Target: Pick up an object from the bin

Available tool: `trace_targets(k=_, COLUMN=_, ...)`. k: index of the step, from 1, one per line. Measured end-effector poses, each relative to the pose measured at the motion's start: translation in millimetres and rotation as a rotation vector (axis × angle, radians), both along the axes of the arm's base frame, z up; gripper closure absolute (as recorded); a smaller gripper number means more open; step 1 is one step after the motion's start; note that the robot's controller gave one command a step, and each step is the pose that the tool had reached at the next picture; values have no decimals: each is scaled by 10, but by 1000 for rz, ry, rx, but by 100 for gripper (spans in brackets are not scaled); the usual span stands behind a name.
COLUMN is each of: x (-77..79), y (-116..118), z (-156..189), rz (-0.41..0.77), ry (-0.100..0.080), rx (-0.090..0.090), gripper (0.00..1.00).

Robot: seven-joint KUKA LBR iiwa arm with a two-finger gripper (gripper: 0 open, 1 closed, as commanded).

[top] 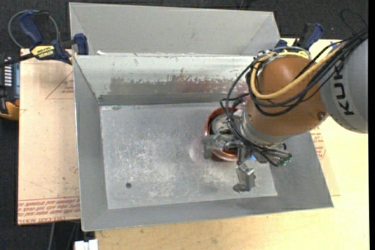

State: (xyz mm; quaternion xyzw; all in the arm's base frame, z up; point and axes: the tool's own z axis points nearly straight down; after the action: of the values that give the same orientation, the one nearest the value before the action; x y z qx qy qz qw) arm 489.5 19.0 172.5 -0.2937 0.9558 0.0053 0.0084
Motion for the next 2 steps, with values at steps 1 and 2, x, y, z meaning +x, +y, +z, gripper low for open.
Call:
trace_targets(k=1, x=260, y=107, z=1275, rz=-120, ry=-10, rx=2, gripper=0)
trace_targets(k=2, x=208, y=-162, z=582, rz=1, ry=12, rx=2, gripper=0)
